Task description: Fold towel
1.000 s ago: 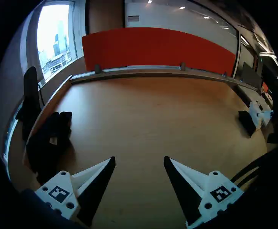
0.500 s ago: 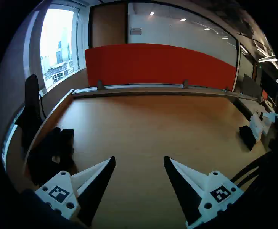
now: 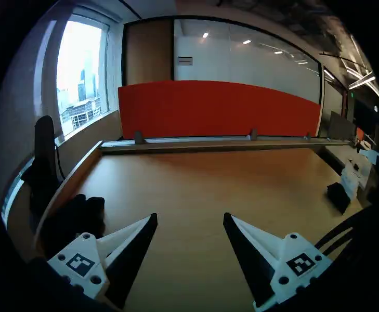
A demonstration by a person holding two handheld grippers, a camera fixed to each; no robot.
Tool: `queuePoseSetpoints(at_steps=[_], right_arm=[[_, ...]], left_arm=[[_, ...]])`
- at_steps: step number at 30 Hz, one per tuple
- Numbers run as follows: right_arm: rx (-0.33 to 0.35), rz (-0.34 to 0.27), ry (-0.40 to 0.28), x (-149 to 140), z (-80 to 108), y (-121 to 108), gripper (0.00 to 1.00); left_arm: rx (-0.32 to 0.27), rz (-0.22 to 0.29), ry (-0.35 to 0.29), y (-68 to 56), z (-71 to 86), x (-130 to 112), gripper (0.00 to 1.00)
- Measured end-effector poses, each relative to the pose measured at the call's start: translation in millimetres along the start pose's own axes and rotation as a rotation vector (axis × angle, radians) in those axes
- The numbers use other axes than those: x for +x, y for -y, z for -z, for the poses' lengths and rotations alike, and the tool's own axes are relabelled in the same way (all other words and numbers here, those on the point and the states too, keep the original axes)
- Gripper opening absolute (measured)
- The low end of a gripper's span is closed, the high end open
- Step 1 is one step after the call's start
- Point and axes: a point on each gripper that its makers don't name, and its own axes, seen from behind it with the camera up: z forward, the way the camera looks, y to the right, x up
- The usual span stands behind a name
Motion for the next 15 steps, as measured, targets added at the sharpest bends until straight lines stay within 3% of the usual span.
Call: queuePoseSetpoints(at_steps=[15], right_arm=[[0.003,0.008,-0.159,46.2,-0.5,58.7,0.98]], left_arm=[[0.017,0.028,-0.184,21.5,2.8,48.7,0.94]])
